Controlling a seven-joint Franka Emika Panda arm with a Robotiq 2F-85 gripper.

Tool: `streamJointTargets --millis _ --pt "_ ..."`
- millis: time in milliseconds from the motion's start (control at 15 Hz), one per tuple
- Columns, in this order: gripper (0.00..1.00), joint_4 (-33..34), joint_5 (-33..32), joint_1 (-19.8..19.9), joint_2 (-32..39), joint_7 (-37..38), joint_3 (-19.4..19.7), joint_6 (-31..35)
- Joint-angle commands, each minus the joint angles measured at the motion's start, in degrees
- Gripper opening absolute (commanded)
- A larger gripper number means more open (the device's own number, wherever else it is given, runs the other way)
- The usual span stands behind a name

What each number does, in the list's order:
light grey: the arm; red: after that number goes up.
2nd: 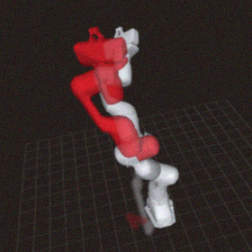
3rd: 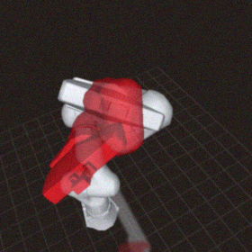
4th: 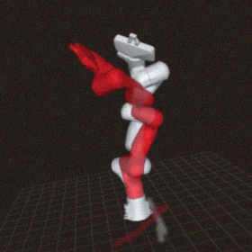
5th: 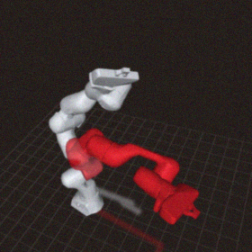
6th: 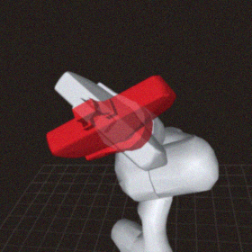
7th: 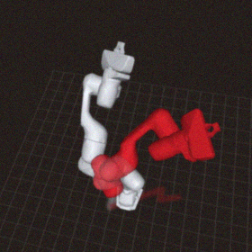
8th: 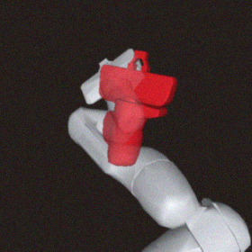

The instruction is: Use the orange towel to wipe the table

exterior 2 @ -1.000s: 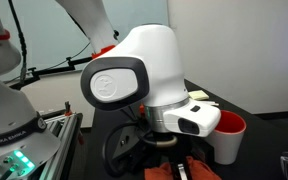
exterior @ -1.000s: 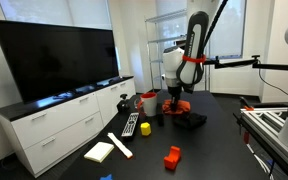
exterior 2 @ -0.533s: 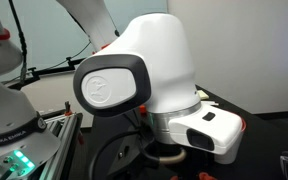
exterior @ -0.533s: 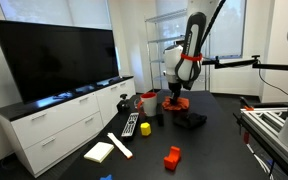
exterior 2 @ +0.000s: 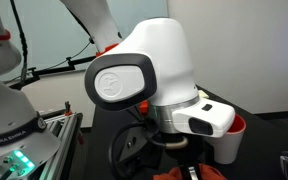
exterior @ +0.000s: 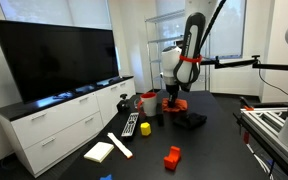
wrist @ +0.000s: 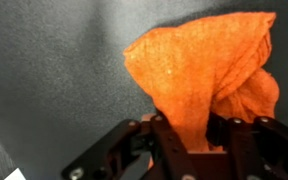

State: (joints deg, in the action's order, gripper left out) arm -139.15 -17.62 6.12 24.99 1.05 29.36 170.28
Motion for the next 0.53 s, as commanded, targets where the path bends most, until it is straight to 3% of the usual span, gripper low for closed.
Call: streamJointTargets --millis 0,467 --pt "0.30 -2.4 -1.8 -3.4 -0.8 0.6 2.0 2.2" --pt "0.31 -5.6 -2.9 -11.1 -0.4 0.3 7.3 5.2"
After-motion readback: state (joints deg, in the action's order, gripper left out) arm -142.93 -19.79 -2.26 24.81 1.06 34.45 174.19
